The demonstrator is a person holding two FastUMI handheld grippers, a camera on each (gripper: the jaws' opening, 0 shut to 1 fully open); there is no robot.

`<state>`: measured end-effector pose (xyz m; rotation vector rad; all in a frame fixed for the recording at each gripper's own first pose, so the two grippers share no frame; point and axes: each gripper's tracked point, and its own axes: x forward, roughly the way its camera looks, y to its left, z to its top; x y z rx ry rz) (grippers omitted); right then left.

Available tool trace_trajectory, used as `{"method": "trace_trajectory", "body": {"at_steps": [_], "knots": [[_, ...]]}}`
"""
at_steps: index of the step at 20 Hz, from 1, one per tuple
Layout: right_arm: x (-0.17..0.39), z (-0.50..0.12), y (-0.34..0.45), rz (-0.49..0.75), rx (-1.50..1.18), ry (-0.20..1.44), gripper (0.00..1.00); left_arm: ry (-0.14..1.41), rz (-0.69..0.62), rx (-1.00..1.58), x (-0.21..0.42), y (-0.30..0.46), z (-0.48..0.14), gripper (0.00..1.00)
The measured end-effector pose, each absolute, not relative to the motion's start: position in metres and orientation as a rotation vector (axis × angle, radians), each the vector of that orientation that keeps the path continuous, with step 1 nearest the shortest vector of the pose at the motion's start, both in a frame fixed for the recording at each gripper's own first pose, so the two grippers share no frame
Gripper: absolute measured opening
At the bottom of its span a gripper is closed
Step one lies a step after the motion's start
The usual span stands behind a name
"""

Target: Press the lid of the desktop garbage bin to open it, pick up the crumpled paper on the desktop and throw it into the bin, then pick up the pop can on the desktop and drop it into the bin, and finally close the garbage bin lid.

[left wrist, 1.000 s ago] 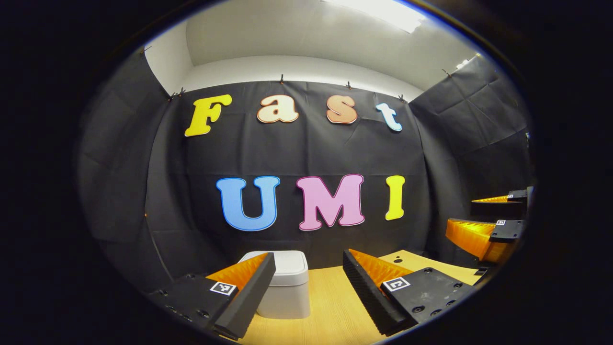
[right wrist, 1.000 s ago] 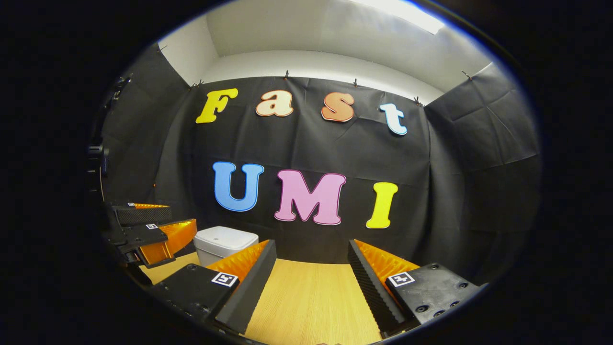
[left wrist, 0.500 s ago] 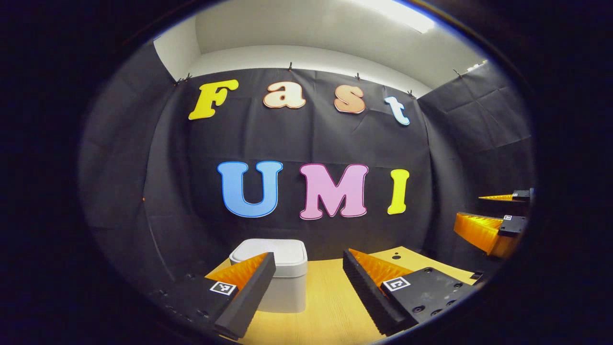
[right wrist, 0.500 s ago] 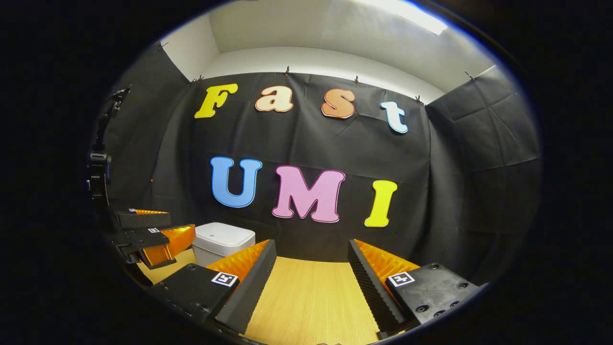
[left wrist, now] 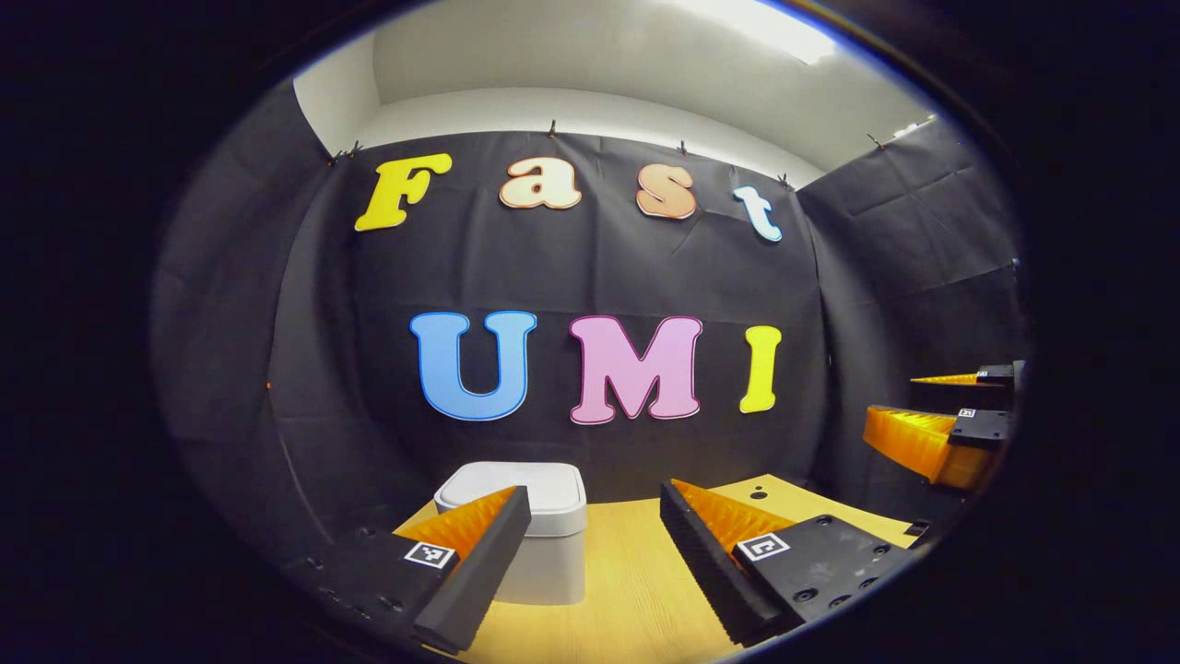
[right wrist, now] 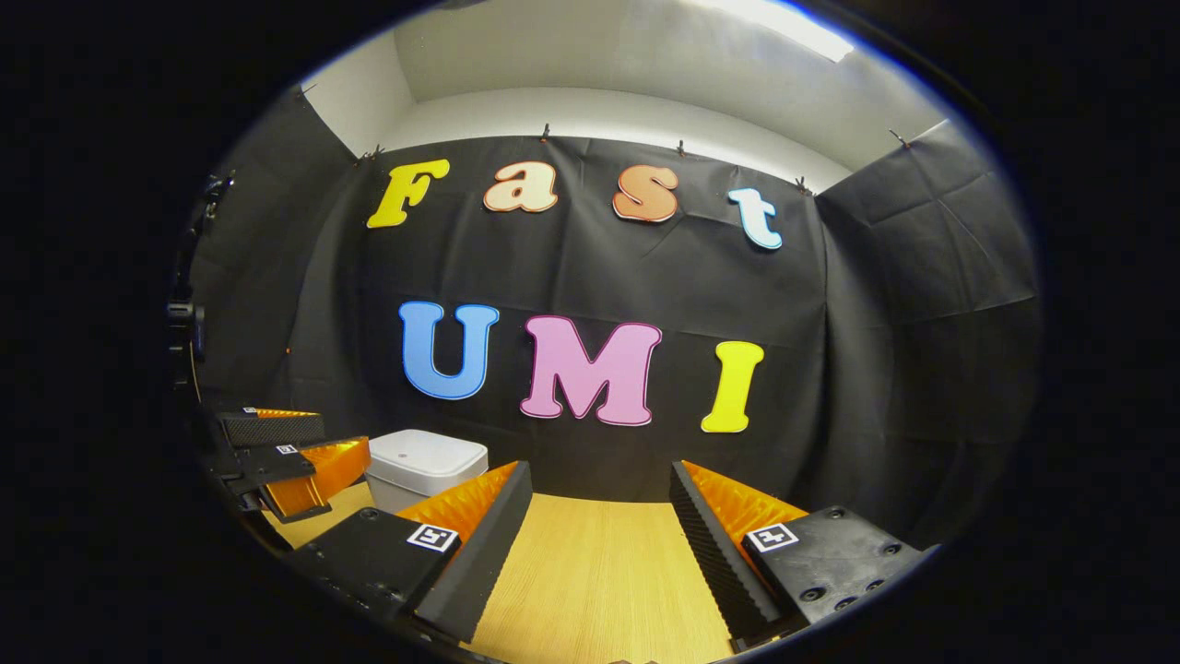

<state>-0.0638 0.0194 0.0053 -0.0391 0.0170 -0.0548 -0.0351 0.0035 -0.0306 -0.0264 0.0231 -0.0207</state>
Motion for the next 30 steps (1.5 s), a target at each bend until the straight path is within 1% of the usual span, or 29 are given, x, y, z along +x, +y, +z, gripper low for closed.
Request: {"method": "trace_trajectory", "body": {"at_steps": [3,7,15,16,17,18,19,20,21,25,30], "knots": [[-0.059,0.006,0.027,-0.028,-0.02,0.01,0.97,0.024,-0.036,-0.018,-0.032,0.001,-0.028,0.95],[-0.055,-0.002,0.03,0.013,-0.004,0.057,0.97,0.033,-0.035,-0.03,-0.029,-0.002,-0.025,0.95],[-0.037,-0.003,0.032,0.038,0.014,0.072,0.97,0.069,0.015,-0.015,-0.044,0.01,-0.033,0.95],[-0.036,-0.002,0.033,0.046,0.005,0.07,0.97,0.067,0.018,-0.012,-0.045,0.01,-0.03,0.95],[-0.037,-0.002,0.033,0.052,-0.004,0.068,0.97,0.065,0.018,-0.009,-0.046,0.008,-0.029,0.99],[-0.036,-0.001,0.033,0.058,-0.008,0.063,0.97,0.067,0.018,-0.003,-0.047,0.007,-0.028,0.95],[-0.037,0.0,0.032,0.059,-0.005,0.062,0.97,0.068,0.017,0.002,-0.047,0.005,-0.027,0.95],[-0.037,0.001,0.03,0.06,0.003,0.062,0.97,0.065,0.014,0.006,-0.047,0.002,-0.025,0.99],[-0.037,0.001,0.03,0.059,0.011,0.059,0.97,0.061,0.009,0.007,-0.046,-0.001,-0.026,0.95],[-0.038,0.001,0.026,0.066,0.01,0.061,0.97,0.065,0.0,0.003,-0.045,-0.006,-0.027,0.95],[-0.039,0.0,0.023,0.066,0.016,0.062,0.97,0.082,0.02,-0.01,-0.045,-0.002,-0.032,0.95]]}}
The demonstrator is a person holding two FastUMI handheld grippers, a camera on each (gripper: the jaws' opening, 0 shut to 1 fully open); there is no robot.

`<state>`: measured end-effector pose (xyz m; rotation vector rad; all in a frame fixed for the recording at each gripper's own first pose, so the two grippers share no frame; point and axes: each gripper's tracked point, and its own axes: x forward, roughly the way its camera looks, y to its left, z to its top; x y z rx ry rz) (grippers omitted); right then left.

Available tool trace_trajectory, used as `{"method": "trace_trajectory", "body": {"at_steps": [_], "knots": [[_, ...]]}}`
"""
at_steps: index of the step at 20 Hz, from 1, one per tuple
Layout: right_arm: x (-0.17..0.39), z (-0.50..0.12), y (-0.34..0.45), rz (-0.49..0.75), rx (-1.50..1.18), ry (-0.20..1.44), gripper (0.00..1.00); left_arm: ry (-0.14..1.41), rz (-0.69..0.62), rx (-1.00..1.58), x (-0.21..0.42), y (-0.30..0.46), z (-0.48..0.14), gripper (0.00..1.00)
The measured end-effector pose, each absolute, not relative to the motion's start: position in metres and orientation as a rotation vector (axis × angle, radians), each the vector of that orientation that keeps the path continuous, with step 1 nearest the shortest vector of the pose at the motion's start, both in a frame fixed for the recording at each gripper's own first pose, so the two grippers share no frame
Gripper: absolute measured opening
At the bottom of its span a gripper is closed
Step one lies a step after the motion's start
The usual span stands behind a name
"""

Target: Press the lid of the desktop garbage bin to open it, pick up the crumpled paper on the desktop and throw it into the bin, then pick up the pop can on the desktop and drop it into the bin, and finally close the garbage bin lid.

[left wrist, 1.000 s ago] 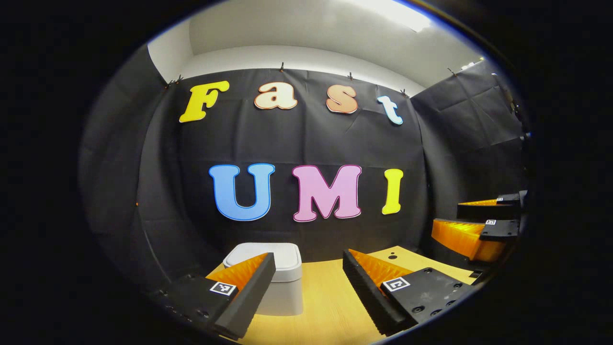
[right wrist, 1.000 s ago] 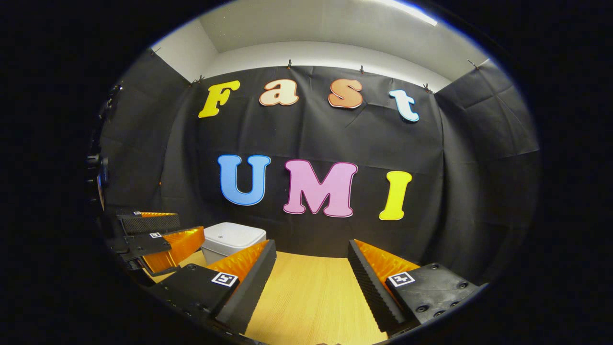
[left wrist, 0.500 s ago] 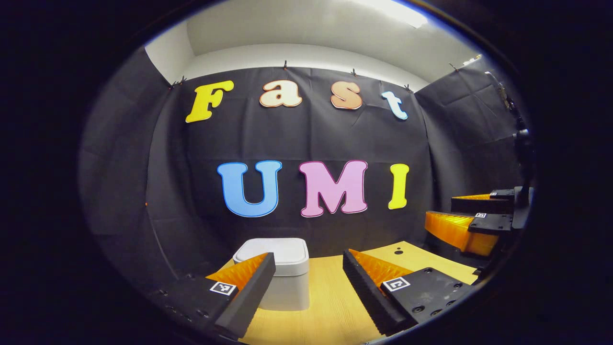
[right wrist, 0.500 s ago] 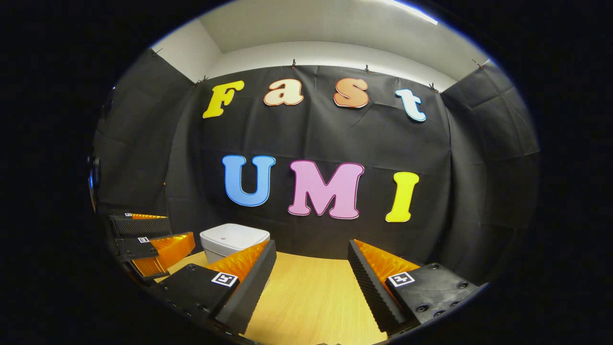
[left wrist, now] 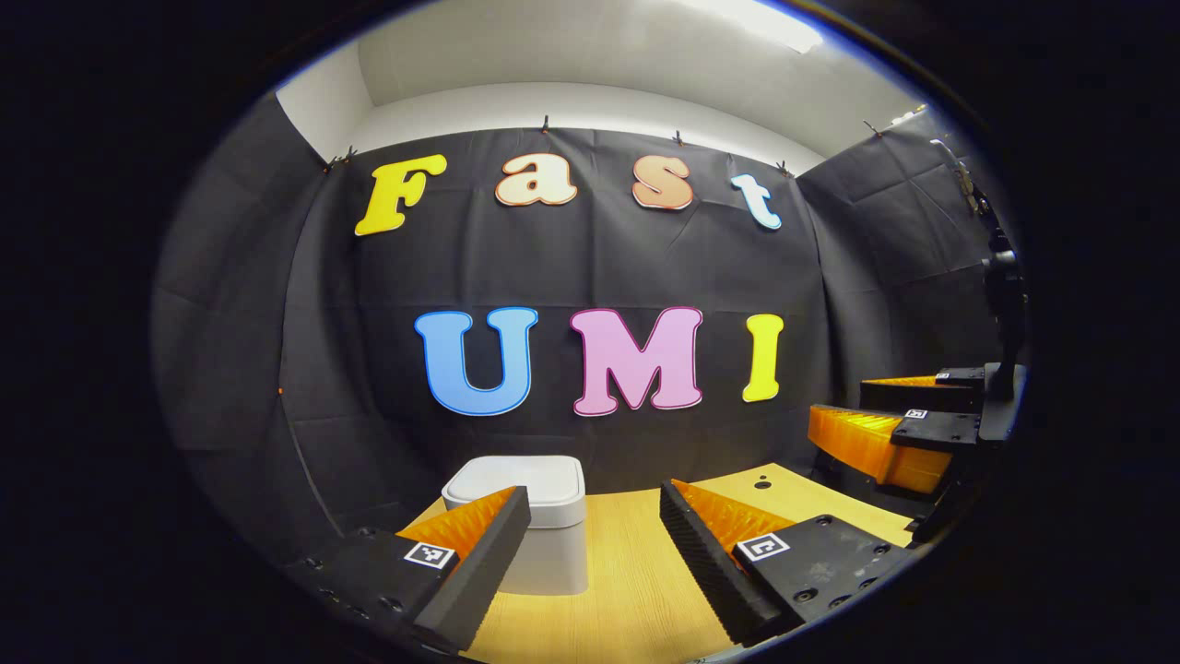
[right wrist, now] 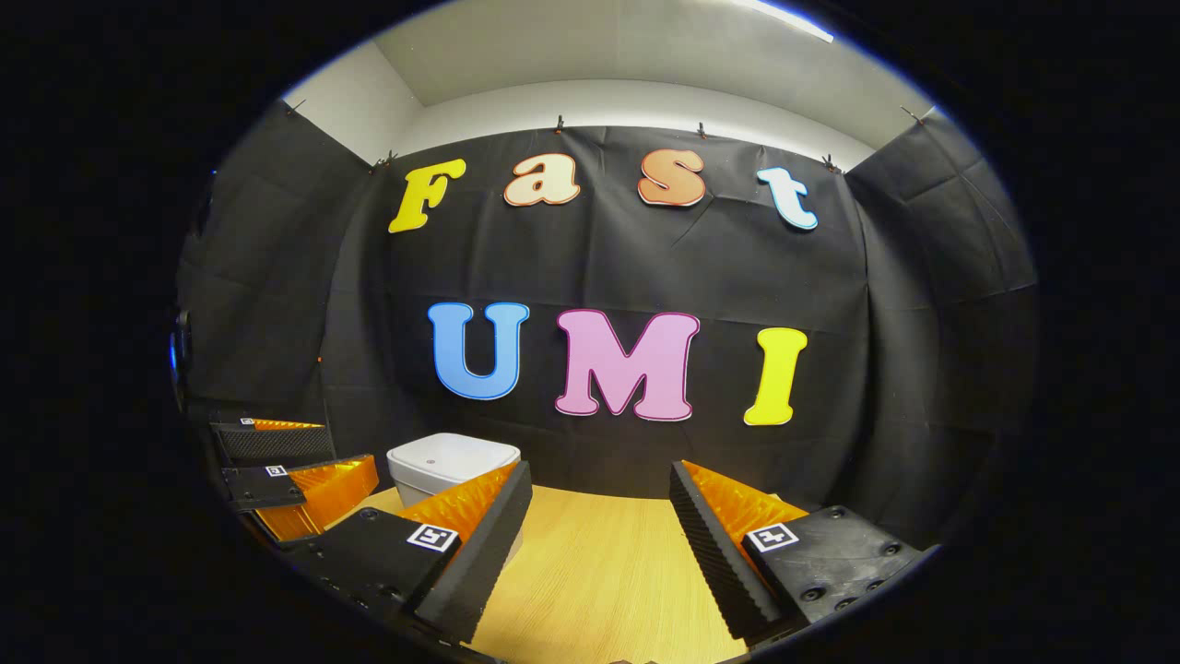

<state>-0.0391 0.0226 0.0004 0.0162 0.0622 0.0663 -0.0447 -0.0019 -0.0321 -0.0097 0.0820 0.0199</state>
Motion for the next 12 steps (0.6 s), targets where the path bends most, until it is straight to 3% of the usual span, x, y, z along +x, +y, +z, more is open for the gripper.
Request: {"method": "trace_trajectory", "body": {"at_steps": [12], "knots": [[-0.041,0.008,0.013,0.034,0.007,0.033,0.97,0.073,-0.013,-0.014,-0.045,-0.012,-0.028,0.95]]}}
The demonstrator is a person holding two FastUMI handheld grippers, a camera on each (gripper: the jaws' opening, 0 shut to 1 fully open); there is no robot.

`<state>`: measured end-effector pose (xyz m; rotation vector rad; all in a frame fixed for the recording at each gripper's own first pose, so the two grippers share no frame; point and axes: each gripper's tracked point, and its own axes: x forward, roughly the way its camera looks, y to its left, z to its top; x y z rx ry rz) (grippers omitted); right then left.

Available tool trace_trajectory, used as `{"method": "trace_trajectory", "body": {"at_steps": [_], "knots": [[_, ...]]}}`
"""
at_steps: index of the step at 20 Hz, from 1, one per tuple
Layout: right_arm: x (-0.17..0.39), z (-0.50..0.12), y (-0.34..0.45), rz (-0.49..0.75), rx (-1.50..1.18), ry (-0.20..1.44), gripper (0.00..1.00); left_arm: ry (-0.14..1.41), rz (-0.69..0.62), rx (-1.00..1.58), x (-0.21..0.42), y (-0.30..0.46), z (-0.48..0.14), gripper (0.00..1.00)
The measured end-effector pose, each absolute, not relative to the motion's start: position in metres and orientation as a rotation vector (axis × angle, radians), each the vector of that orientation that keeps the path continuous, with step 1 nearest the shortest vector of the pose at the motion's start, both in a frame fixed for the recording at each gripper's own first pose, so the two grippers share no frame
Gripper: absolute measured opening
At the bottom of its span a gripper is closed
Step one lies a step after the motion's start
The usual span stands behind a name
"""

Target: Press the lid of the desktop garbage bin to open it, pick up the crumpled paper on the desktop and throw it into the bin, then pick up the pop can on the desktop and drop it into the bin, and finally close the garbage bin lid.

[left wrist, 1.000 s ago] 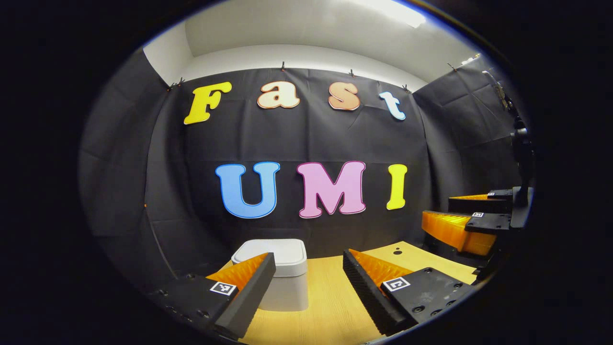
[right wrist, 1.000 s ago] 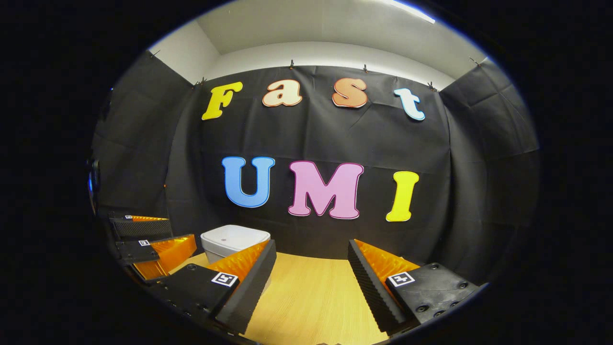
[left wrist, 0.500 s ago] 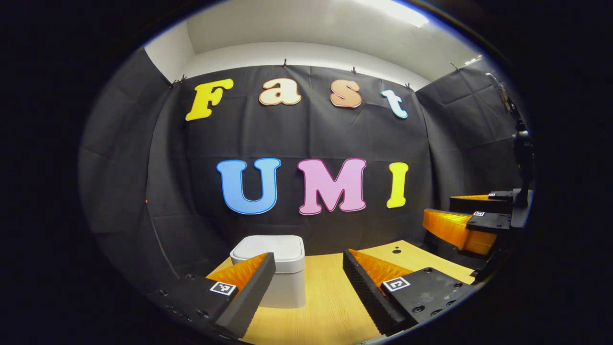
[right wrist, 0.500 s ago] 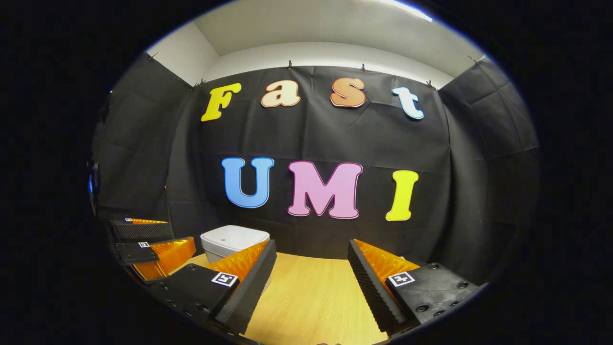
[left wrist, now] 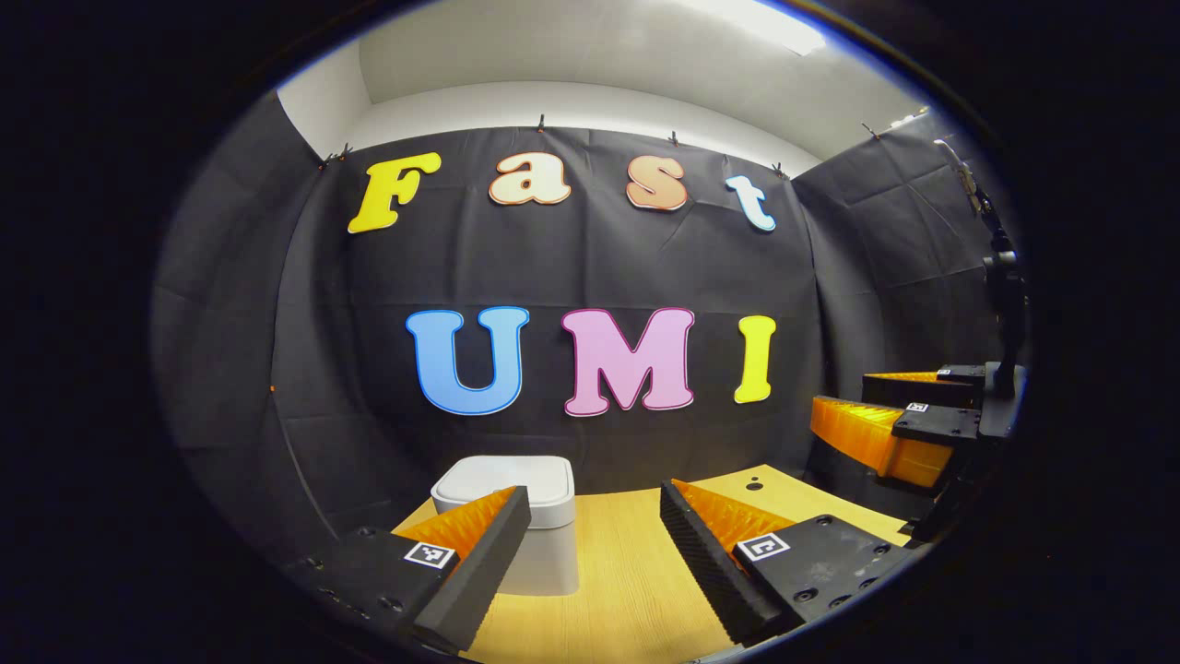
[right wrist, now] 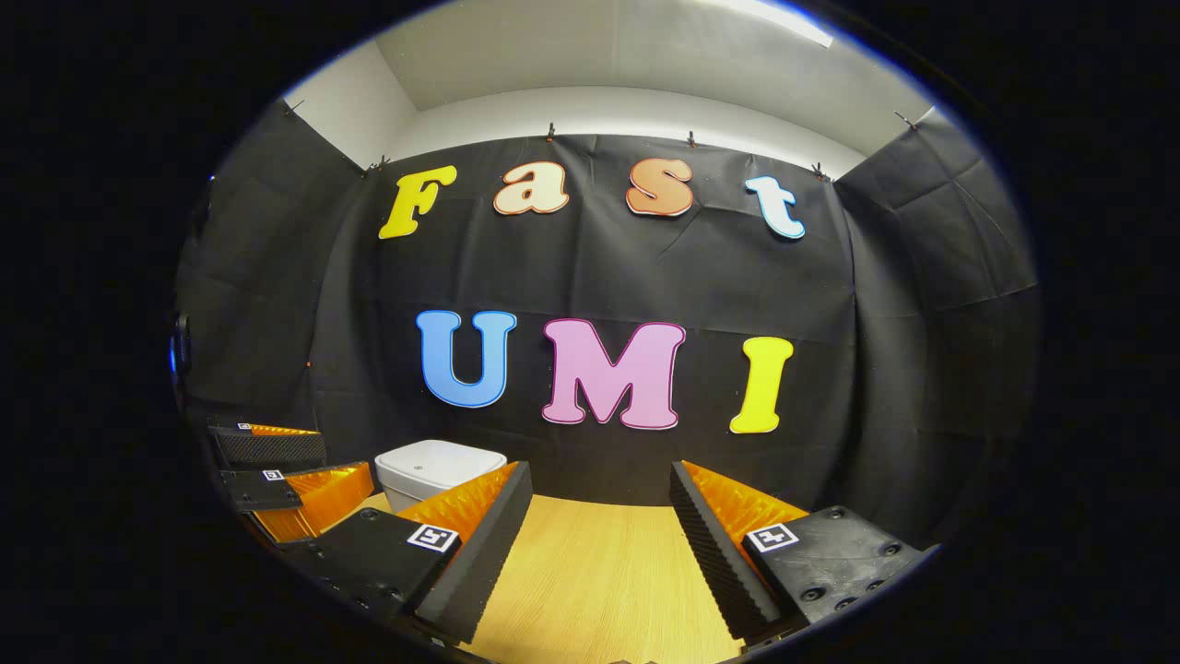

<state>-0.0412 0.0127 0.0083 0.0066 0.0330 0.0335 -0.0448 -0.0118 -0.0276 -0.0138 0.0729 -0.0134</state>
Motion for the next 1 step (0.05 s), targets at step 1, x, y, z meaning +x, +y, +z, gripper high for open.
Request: {"method": "trace_trajectory", "body": {"at_steps": [1], "knots": [[-0.0421,0.0083,0.0133,0.034,0.005,0.032,0.97,0.073,-0.015,-0.012,-0.0445,-0.0116,-0.0279,0.95]]}}
